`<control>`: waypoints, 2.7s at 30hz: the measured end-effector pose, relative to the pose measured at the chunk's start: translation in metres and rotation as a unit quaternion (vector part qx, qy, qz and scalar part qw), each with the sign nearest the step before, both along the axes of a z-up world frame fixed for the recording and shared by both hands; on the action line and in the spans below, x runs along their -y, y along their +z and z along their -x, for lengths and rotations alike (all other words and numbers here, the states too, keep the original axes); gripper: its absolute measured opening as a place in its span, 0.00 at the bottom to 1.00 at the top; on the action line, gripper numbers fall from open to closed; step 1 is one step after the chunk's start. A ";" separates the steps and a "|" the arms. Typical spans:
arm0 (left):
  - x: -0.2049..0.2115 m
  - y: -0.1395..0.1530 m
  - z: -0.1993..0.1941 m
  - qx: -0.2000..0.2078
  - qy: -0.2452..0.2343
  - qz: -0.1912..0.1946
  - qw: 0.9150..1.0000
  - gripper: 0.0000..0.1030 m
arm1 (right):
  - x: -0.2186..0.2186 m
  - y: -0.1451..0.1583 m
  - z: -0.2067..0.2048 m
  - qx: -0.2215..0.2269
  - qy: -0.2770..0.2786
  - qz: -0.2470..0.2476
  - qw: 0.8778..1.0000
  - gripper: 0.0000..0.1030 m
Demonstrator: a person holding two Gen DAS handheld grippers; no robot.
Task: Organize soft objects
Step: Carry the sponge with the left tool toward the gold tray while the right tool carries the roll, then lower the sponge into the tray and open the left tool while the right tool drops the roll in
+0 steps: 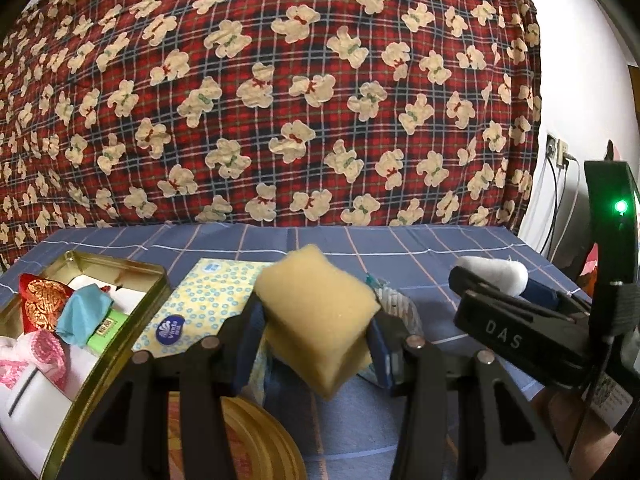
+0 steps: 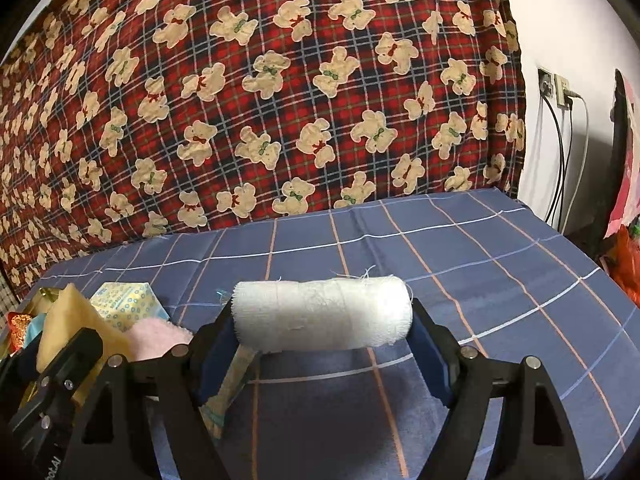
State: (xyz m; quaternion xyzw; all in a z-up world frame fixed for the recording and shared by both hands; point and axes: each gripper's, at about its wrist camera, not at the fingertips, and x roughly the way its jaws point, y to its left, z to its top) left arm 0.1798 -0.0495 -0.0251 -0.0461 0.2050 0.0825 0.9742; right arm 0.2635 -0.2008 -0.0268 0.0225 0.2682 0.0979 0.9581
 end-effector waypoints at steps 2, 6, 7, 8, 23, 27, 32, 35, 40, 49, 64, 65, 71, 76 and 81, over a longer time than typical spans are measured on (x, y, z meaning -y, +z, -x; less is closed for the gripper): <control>-0.002 0.000 0.000 0.002 0.003 0.002 1.000 0.46 | -0.002 0.000 0.001 0.003 0.002 0.004 1.000 0.78; -0.007 0.001 0.002 0.009 0.015 0.006 1.000 0.46 | -0.005 0.003 0.006 0.017 0.004 0.005 1.000 0.78; -0.009 0.001 0.003 0.010 0.020 0.008 1.000 0.46 | -0.005 0.004 0.007 0.021 0.004 0.004 1.000 0.78; -0.011 0.001 0.003 0.011 0.022 0.010 1.000 0.46 | -0.005 0.004 0.008 0.025 0.004 0.005 1.000 0.78; -0.023 0.003 0.015 0.028 0.060 0.010 0.998 0.46 | -0.015 0.012 0.028 0.073 0.020 0.007 0.997 0.78; -0.025 0.003 0.017 0.030 0.069 0.009 0.997 0.46 | -0.017 0.013 0.030 0.076 0.023 0.009 0.997 0.78; -0.029 0.003 0.020 0.032 0.077 0.012 0.996 0.46 | -0.021 0.014 0.035 0.087 0.031 0.017 0.996 0.78; -0.032 0.003 0.021 0.032 0.083 0.015 0.996 0.46 | -0.022 0.014 0.036 0.087 0.032 0.014 0.996 0.78; -0.038 0.003 0.024 0.033 0.097 0.021 0.995 0.46 | -0.024 0.015 0.039 0.093 0.041 0.011 0.995 0.78; -0.046 0.002 0.030 0.033 0.100 0.030 0.994 0.46 | -0.031 0.016 0.051 0.105 0.055 0.006 0.993 0.78; -0.050 0.004 0.041 0.048 0.083 0.037 0.995 0.46 | -0.038 0.018 0.060 0.115 0.062 0.011 0.991 0.78; -0.051 0.005 0.044 0.052 0.081 0.039 0.995 0.46 | -0.039 0.018 0.061 0.115 0.063 0.010 0.991 0.78; -0.061 0.013 0.064 0.056 0.068 0.039 0.995 0.46 | -0.053 0.017 0.067 0.114 0.085 -0.002 0.990 0.78; -0.081 0.029 0.090 0.061 0.063 0.043 0.995 0.46 | -0.081 0.019 0.077 0.095 0.126 -0.031 0.987 0.78; -0.114 0.044 0.121 0.072 0.081 0.044 0.993 0.46 | -0.115 0.030 0.097 0.083 0.178 -0.052 0.979 0.78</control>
